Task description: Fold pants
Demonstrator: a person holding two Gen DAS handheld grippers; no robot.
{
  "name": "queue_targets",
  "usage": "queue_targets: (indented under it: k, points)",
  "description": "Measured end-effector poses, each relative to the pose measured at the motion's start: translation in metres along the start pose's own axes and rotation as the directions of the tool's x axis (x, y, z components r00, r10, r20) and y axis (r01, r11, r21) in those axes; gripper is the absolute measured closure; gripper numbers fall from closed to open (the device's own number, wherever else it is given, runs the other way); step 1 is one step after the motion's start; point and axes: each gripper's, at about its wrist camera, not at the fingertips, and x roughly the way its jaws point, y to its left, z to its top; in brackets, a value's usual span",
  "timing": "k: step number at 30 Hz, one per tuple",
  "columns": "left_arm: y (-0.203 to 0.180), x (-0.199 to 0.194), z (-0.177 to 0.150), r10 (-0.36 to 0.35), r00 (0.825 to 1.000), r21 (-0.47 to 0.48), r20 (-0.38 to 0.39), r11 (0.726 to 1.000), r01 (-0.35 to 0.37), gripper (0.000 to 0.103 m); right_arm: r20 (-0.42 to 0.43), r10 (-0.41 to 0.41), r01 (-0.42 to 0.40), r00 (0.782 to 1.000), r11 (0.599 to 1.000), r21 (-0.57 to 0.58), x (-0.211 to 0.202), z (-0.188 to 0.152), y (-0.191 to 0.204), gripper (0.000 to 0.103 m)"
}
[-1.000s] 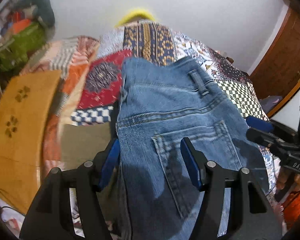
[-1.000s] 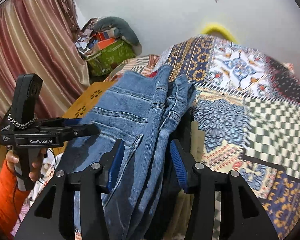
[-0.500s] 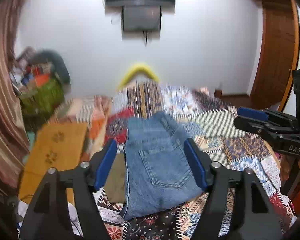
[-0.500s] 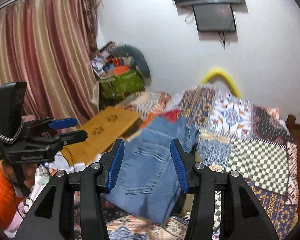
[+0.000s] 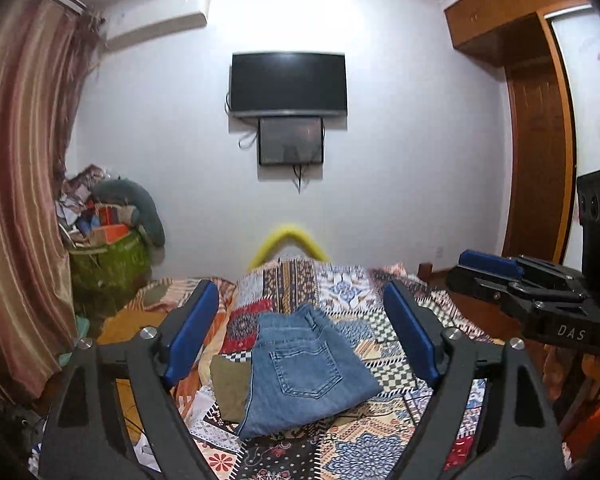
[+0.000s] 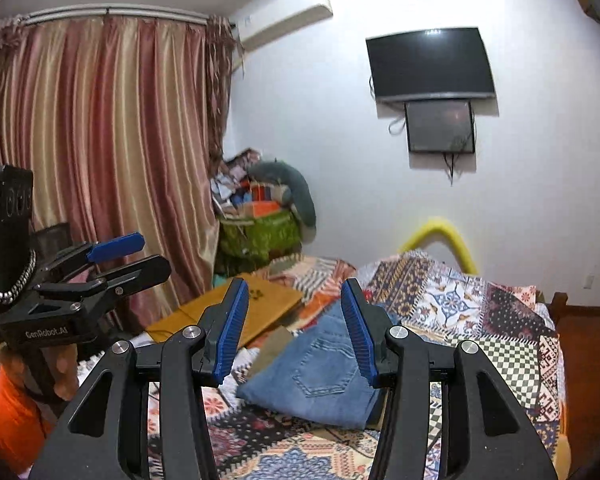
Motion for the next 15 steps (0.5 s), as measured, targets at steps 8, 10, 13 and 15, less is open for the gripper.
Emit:
queue_targets:
  k: [8,10,13,15]
  points:
    - [-0.008,-0.044,-0.002,0.03,0.996,-0.018,0.08,0.999,-0.029,0.002,0.1,-0.042,0.043,0.994,0.999,-0.011,-0.04,-0.004,0.023,0.033]
    - [-0.009,-0.05,-0.003,0.034,0.996,-0.026,0.085,0.999,-0.032,0.001,0.112,-0.046,0.047,0.993,0.999,-0.005,-0.045,-0.005,0.025,0.026]
    - [-0.007,-0.054,-0.005,0.038,0.996,-0.037,0.077,0.999,-0.035,0.001,0.124,-0.069,0.07,0.99,0.998,-0.005,-0.048,-0.004,0.028,0.017]
    - [-0.007,-0.056,-0.007,0.05,0.996,-0.037,0.075,0.998,-0.047,0.001,0.135,-0.087,0.088,0.987,0.996,-0.002,-0.05,-0.004,0.028,0.014]
